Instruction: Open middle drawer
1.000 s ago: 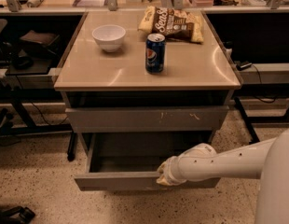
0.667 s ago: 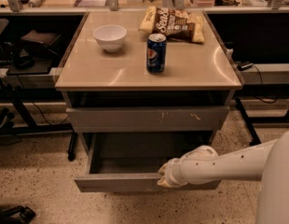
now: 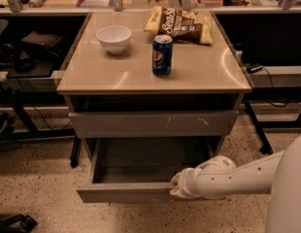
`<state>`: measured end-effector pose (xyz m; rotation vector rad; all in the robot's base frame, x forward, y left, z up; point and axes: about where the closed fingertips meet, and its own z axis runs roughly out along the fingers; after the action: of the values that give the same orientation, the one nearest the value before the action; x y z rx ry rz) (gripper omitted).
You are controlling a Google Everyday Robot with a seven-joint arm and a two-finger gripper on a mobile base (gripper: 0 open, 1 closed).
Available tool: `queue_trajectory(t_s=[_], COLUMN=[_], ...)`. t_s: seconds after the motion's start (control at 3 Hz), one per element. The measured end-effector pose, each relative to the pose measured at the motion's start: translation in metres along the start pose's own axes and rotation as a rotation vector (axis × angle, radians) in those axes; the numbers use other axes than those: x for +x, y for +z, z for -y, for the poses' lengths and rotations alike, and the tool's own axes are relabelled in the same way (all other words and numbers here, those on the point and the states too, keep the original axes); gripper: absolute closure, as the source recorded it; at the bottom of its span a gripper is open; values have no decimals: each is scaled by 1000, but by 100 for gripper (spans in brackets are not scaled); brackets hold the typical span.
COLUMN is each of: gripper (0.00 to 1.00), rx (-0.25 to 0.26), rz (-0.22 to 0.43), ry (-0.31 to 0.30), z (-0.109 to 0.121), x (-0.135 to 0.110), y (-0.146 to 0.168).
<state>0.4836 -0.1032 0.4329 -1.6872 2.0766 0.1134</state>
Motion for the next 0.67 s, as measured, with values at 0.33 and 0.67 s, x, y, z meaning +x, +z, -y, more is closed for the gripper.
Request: queue_trajectory(t_s=[0.33,0.67], gripper=[100,100], rx=[0,-11], rz=[0,-15], ry=[0,-15], z=[0,-5], x=[0,3], y=[0,-1])
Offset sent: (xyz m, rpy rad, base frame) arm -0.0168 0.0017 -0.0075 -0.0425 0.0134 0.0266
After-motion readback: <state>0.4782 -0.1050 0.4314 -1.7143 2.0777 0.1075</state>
